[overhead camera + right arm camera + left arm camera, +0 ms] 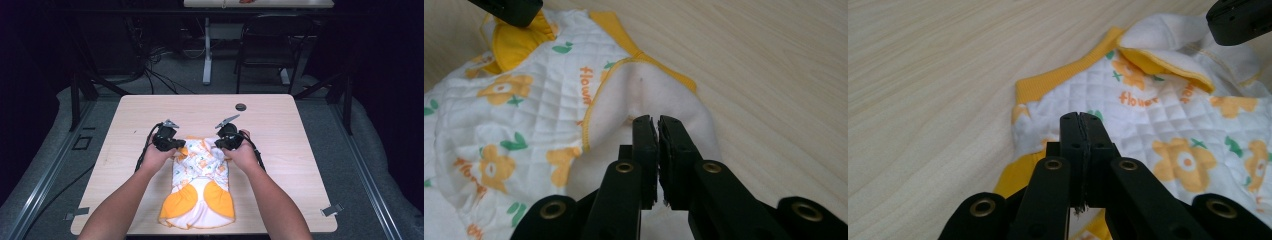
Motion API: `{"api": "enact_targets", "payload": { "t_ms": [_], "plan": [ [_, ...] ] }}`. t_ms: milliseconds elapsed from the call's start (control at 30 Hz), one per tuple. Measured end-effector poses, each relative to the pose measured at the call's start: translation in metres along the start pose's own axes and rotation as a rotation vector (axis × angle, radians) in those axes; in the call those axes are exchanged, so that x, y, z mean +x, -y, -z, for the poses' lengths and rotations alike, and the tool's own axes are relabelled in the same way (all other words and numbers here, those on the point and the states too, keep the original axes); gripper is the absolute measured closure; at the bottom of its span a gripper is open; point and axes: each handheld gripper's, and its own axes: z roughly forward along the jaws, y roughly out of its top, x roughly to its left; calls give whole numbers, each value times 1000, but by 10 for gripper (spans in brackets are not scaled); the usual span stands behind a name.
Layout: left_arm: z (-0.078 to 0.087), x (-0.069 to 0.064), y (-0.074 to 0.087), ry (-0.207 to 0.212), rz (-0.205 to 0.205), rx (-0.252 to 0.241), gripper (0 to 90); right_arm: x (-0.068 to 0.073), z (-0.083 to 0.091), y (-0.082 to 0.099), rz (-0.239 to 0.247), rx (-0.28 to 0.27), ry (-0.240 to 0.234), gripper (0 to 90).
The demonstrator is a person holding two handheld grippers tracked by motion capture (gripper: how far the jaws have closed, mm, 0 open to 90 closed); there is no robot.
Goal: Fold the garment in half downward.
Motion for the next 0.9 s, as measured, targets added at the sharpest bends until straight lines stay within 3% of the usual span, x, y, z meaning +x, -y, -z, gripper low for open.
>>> {"api": "enact_targets", "payload": {
  "t_ms": [167,267,333,567,900],
  "plan": [
    [-2,8,-2,-33,16,-7,839,-5,-8,-5,-30,-11,25,817],
    [-4,10,-1,-32,27,-27,734,-9,-13,-5,-49,-15,35,761],
    [-9,11,0,-66,24,-21,680,-10,-17,-3,-49,0,52,716],
    [-22,13,4,-112,46,10,568,-17,-25,1,-91,6,92,635],
    [-27,17,11,-93,49,23,522,-21,-35,5,-118,62,77,587]
  ]
}}
